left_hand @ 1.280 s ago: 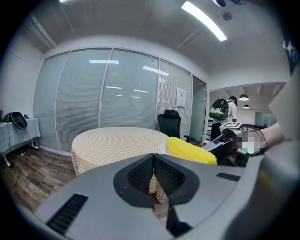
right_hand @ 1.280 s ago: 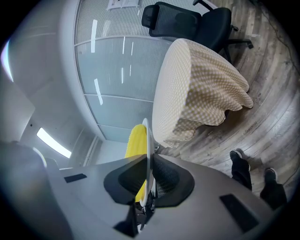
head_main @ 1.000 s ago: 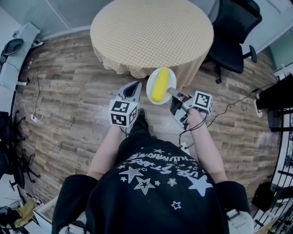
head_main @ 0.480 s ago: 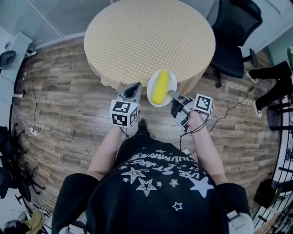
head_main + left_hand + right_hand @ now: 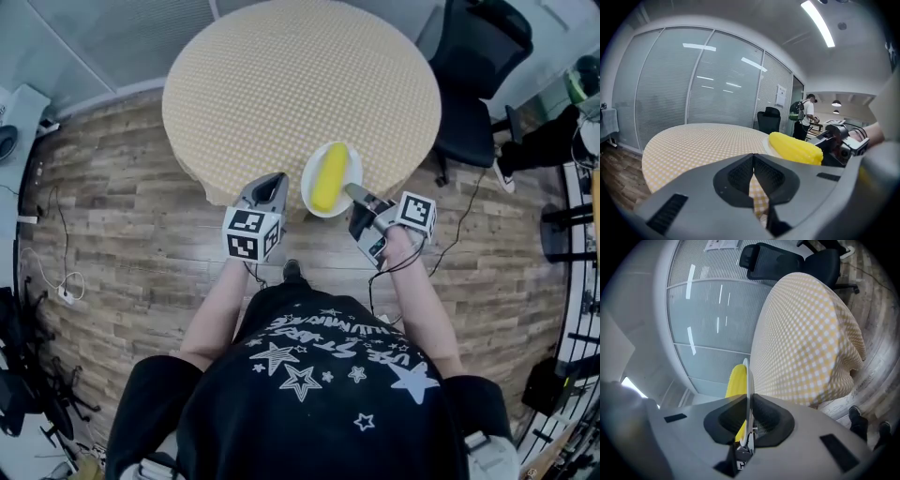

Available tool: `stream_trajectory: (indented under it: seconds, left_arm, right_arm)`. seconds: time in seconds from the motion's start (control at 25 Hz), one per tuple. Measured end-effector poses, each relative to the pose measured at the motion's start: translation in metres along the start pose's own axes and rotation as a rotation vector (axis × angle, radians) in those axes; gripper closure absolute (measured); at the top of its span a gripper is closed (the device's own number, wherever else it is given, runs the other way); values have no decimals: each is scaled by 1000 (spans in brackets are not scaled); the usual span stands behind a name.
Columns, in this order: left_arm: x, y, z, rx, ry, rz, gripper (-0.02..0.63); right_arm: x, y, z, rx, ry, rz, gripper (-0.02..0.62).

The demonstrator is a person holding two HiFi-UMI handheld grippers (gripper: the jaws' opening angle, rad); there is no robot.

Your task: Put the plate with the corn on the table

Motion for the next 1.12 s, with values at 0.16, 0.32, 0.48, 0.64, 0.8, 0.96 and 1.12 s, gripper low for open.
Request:
stream_trajectory:
  seconds: [0.16, 0.32, 0.48, 0.64, 0.8, 0.96, 1.12]
  left_arm:
    - [11, -22, -6, 4, -2, 33, 598]
    - [20, -34, -12, 9, -3, 69, 598]
    - [28, -46, -17, 16, -8, 90, 598]
    - [30, -54, -17, 13, -12, 92, 598]
    - [30, -59, -14, 8, -19, 80, 598]
    - [43, -63, -16, 6, -17, 58, 598]
    - [71, -71, -30, -4, -11, 33, 598]
  right_arm:
    - [16, -5, -9, 19, 40, 2, 555]
    - [25, -10, -18, 43, 81, -7, 555]
    - [34, -14, -26, 55, 111, -22, 555]
    - [36, -11, -32, 56, 120, -1, 555]
    - [37, -7, -36, 51, 123, 4, 555]
    - [45, 1, -55, 41, 106, 8, 555]
    - [61, -1, -91, 16, 64, 1, 555]
Point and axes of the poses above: the fingertips, and each gripper's own axes: x forward along the fingers, y to its right, z out of its underside, the point moved 8 cm from there along -x, backward along the fingers, and after that the axes turned 9 degrees about z, right-handed, at the moved point
